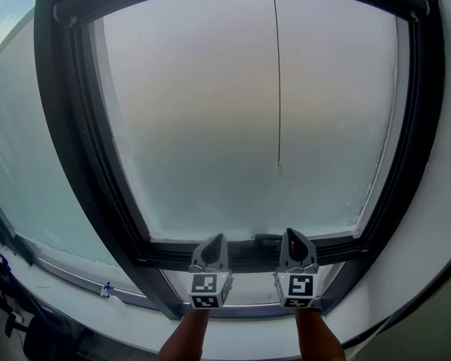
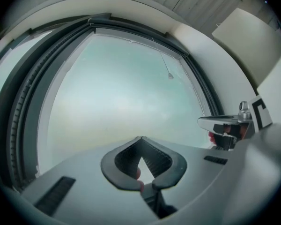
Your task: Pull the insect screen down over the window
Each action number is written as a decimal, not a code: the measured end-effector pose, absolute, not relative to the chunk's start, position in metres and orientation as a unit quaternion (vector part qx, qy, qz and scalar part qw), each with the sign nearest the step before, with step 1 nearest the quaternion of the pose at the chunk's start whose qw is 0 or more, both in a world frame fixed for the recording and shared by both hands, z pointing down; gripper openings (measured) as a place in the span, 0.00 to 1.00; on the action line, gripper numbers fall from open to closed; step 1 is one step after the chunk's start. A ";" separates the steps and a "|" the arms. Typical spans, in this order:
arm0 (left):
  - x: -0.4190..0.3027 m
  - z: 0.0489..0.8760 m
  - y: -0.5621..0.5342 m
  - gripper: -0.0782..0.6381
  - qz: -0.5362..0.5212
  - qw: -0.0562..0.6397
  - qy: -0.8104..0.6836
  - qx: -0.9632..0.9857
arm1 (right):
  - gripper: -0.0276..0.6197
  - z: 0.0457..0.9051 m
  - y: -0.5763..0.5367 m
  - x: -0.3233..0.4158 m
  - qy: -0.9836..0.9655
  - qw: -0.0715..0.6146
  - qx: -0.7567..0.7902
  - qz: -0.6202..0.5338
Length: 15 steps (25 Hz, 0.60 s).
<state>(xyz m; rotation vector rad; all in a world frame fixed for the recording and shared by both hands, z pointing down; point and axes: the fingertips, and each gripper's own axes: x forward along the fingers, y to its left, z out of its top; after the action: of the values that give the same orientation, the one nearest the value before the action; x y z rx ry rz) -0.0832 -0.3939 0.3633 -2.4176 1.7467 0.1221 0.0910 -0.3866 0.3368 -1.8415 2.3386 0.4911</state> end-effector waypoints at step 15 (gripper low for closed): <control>-0.103 0.186 -0.402 0.11 0.100 0.259 0.604 -0.747 | 0.05 0.168 -0.388 0.085 0.739 0.142 -0.575 0.321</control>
<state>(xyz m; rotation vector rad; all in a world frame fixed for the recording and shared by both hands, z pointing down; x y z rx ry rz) -0.1031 -0.4025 0.1856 -2.0235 1.6367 0.2720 0.0852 -0.3879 0.1677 -1.6609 2.1322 0.9265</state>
